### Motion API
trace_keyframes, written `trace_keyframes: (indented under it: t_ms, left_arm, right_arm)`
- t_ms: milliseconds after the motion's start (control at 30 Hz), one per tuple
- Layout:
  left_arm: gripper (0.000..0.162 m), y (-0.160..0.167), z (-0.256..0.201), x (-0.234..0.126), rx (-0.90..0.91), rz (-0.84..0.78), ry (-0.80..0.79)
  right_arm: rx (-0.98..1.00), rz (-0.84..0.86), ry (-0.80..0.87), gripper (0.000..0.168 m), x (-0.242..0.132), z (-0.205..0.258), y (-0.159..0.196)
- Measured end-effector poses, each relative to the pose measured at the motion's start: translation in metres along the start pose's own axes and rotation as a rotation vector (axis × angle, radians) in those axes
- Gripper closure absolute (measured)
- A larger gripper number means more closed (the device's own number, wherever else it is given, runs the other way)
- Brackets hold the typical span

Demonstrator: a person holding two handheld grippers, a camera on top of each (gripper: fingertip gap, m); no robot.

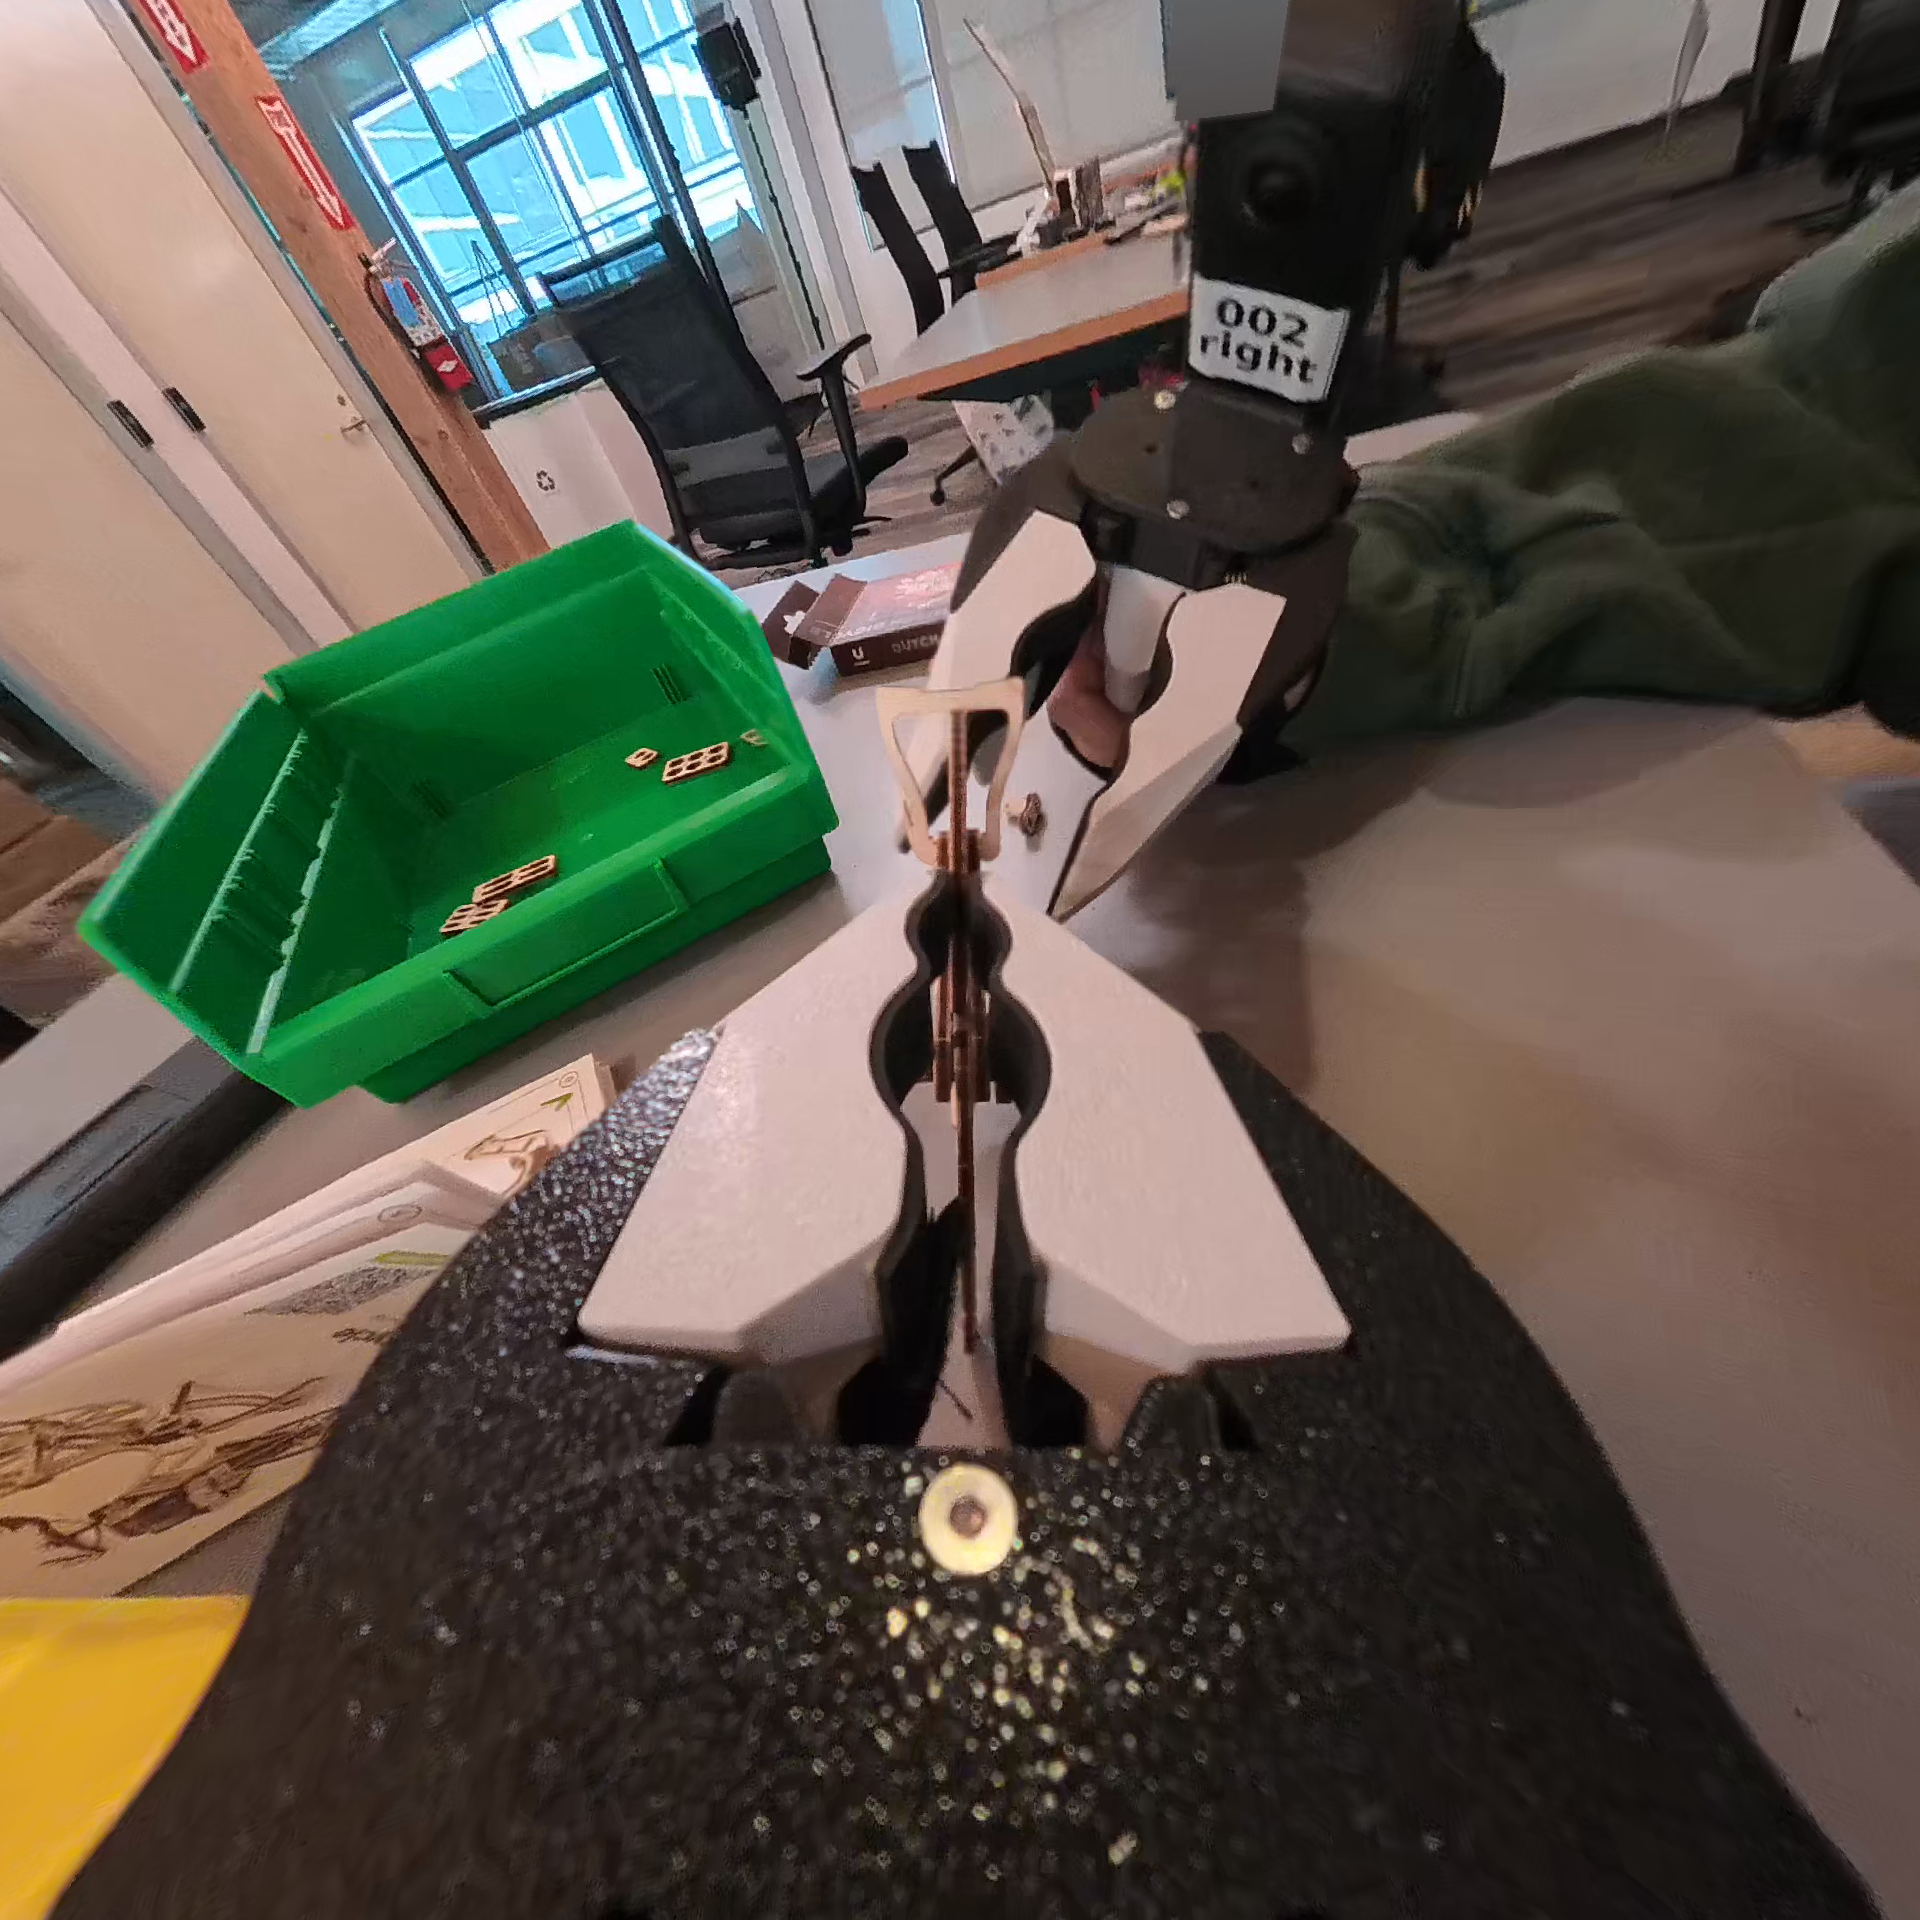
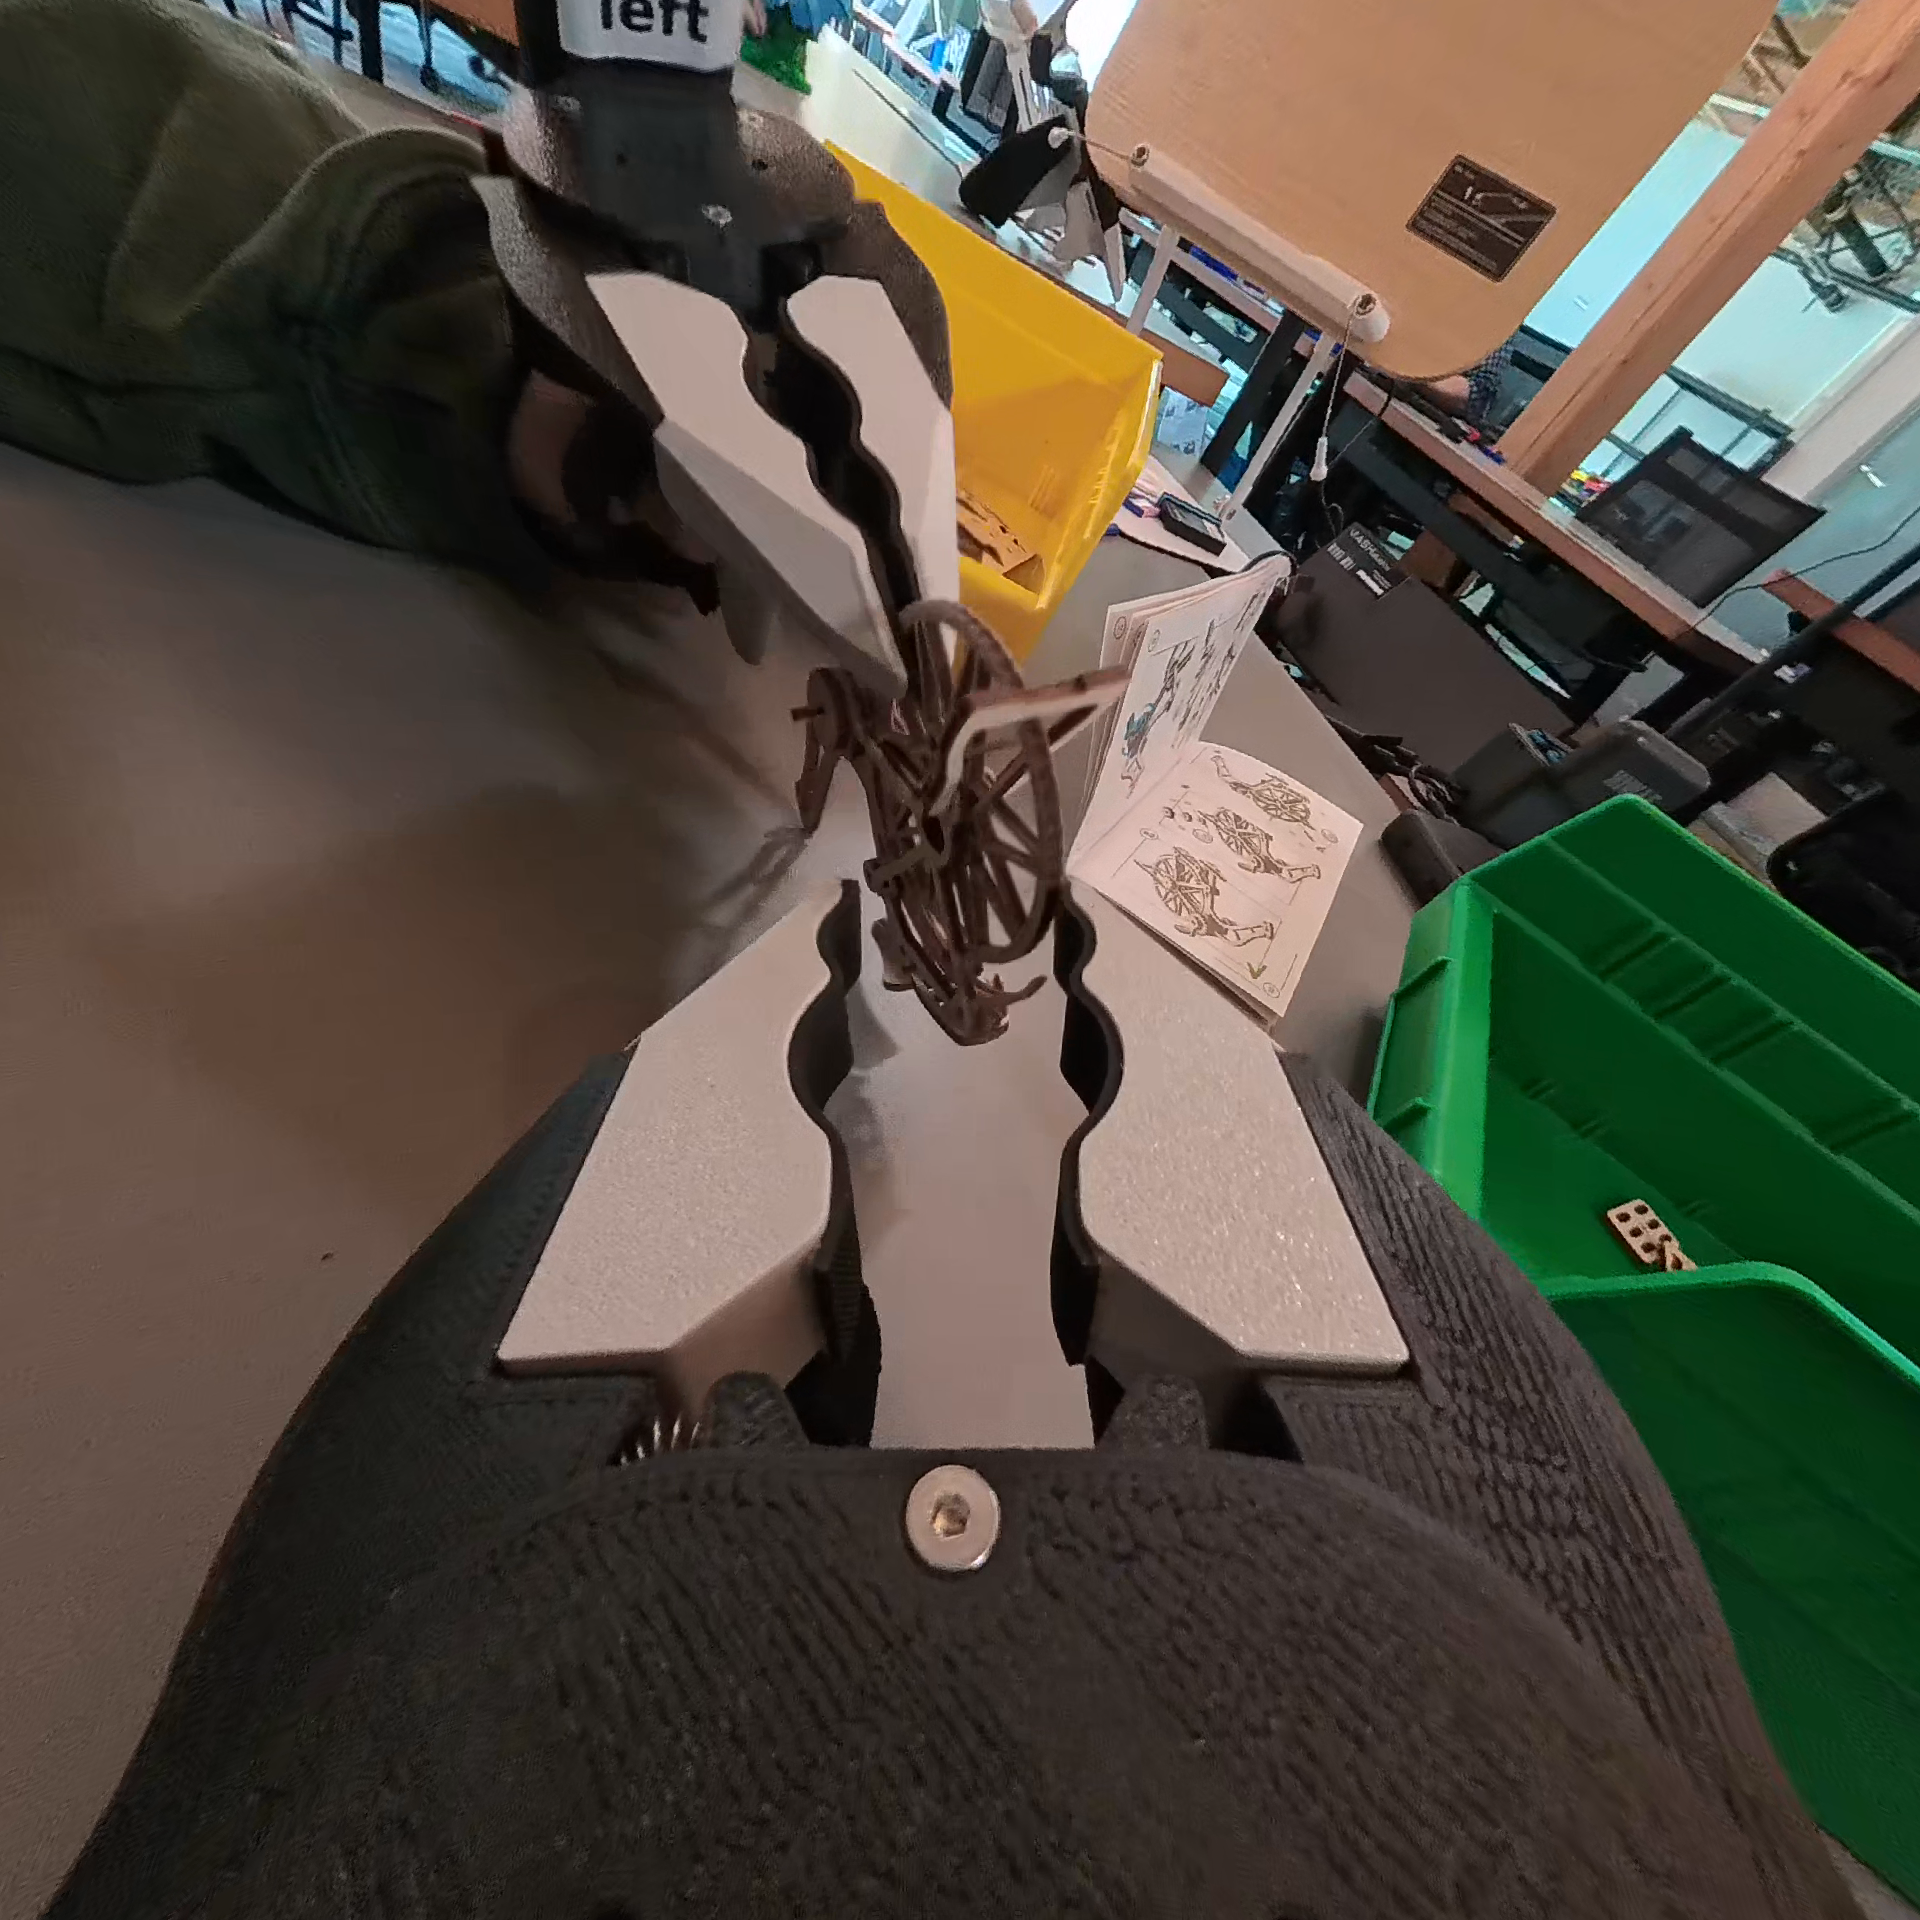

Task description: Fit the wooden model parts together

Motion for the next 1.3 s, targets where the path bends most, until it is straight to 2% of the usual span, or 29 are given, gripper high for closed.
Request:
trace_keyframes:
  t_ms: [100,367,400,567,867,1133,1233,1300]
  left_arm:
    - [0.162,-0.002,0.003,-0.002,-0.026,-0.02,-0.008]
    - [0.162,-0.013,0.004,-0.007,-0.069,-0.111,0.002]
    - [0.162,-0.017,0.004,-0.008,-0.1,-0.145,0.016]
    - [0.161,-0.021,0.01,-0.013,-0.224,-0.229,0.03]
    - [0.161,-0.019,0.011,-0.012,-0.253,-0.228,0.021]
    - [0.159,-0.018,0.011,-0.012,-0.242,-0.218,0.005]
    - [0.128,-0.02,0.012,-0.012,-0.176,-0.207,-0.041]
    - [0.124,-0.019,0.006,-0.008,-0.144,-0.173,-0.011]
  right_arm:
    - [0.009,-0.005,0.009,0.134,0.0,-0.002,-0.001]
    - [0.066,-0.06,-0.006,0.152,-0.005,-0.004,-0.009]
    - [0.083,-0.071,-0.028,0.159,-0.007,-0.002,-0.01]
    - [0.299,-0.131,-0.222,0.168,-0.012,0.009,-0.02]
    - [0.675,-0.181,-0.392,0.168,-0.015,0.002,-0.023]
    - [0.714,-0.183,-0.409,0.168,-0.015,0.0,-0.022]
    - [0.662,-0.242,-0.376,0.168,-0.02,-0.003,-0.028]
    - [0.636,-0.269,-0.377,0.168,-0.023,-0.003,-0.033]
Point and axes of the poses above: each gripper's, where its closed fingertips meet, x out along the fingers, y out of its underside, z = x × y across the jaws, the point moved 2 cm from there along -x, back along the fingers, and after that the axes turned 13 degrees about x, right-handed, at the moved point
